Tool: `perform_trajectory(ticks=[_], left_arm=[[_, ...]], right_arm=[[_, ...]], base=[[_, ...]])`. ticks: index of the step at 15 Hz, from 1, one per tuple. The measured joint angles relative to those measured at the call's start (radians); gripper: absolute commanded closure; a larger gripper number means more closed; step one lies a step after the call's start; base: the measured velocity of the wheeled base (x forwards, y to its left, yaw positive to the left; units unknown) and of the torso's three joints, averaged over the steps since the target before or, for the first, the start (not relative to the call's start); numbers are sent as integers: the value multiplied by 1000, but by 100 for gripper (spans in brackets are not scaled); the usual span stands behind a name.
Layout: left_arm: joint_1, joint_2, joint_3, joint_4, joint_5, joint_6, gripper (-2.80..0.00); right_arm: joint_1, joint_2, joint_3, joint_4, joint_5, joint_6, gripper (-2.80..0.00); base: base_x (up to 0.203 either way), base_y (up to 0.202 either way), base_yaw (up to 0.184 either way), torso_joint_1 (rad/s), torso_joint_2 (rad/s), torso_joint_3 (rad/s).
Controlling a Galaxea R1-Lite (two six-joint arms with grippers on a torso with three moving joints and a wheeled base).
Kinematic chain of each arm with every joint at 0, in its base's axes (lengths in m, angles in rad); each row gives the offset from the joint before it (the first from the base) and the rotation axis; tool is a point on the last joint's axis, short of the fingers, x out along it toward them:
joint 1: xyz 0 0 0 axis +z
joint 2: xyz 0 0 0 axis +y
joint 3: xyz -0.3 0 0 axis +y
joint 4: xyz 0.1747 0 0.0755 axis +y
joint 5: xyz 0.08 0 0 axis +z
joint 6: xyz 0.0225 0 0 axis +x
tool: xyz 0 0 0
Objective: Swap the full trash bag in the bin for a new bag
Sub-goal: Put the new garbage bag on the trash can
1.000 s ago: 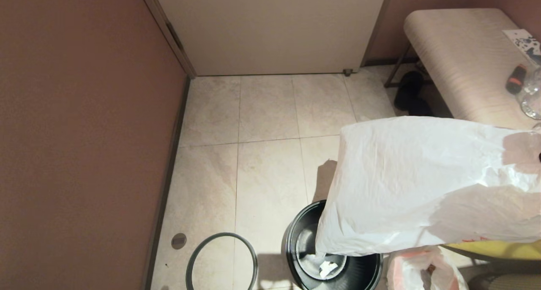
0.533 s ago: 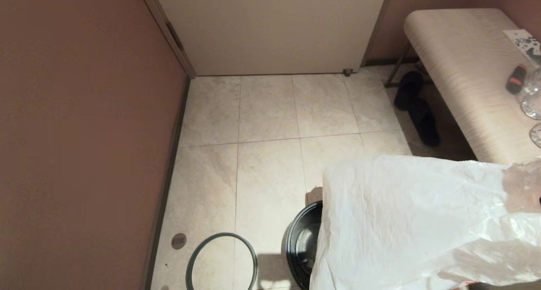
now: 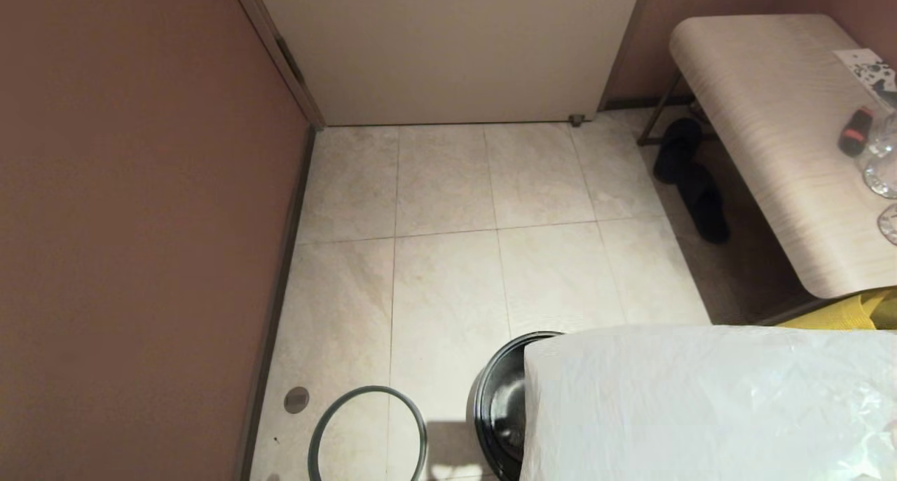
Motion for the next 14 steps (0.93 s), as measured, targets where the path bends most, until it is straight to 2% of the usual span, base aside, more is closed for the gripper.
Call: perform_trajectory(ticks=[3, 8, 10, 14], left_arm=[[0, 0, 0, 2, -1, 7, 0], [4, 0, -8, 11, 3, 16, 0], [4, 2, -41, 13, 19, 19, 0], [4, 94, -195, 10, 60, 24, 0]], right_arm=[[-44, 39, -22, 13, -9, 6, 0], [-60, 201, -141, -9, -6, 54, 0], [-93, 270, -169, -107, -9, 44, 0], [-210, 359, -180, -289, -12, 9, 0]], base=[[0, 0, 0, 0, 0, 0], [0, 0, 0, 0, 0, 0], [0, 0, 0, 0, 0, 0], [0, 0, 0, 0, 0, 0]])
